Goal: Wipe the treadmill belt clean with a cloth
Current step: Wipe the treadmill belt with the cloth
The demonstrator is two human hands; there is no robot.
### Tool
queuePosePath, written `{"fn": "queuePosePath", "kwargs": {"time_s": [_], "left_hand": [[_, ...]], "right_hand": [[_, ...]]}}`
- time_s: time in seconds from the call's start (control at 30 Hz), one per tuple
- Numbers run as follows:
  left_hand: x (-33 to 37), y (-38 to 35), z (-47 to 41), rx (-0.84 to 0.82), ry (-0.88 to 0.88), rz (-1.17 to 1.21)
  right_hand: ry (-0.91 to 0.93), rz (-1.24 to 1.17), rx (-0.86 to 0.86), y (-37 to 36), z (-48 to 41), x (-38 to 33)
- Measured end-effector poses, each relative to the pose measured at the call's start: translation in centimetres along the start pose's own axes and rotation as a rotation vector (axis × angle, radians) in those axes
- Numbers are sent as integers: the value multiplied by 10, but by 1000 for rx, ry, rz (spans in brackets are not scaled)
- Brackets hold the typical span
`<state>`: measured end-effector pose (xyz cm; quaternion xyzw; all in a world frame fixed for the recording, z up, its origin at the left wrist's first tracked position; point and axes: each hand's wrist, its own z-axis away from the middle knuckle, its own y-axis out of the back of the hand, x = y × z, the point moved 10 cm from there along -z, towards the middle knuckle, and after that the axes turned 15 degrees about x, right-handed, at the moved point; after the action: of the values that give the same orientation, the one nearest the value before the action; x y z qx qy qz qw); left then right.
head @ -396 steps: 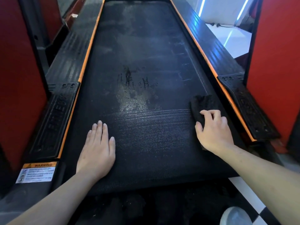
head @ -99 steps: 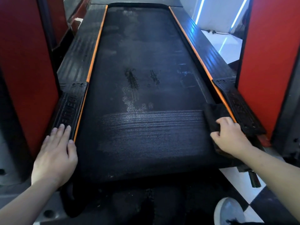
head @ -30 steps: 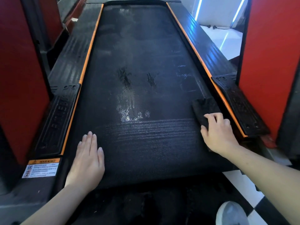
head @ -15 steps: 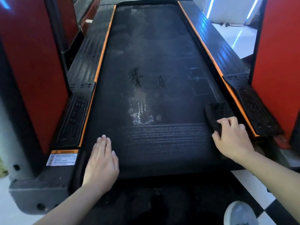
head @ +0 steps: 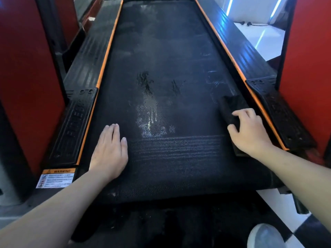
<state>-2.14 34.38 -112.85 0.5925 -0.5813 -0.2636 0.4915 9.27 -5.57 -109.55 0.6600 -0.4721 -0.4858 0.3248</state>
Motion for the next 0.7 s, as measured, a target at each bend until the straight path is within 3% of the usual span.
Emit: {"fn": "queuePosePath", "kwargs": {"time_s": [0.17, 0.7], "left_hand": [[-3, -19, 20, -23, -25, -60], [-5, -23, 39, -73, -40, -67]], "right_hand": [[84, 180, -16, -22, 8, 3], [118, 232, 20, -14, 25, 4]]}}
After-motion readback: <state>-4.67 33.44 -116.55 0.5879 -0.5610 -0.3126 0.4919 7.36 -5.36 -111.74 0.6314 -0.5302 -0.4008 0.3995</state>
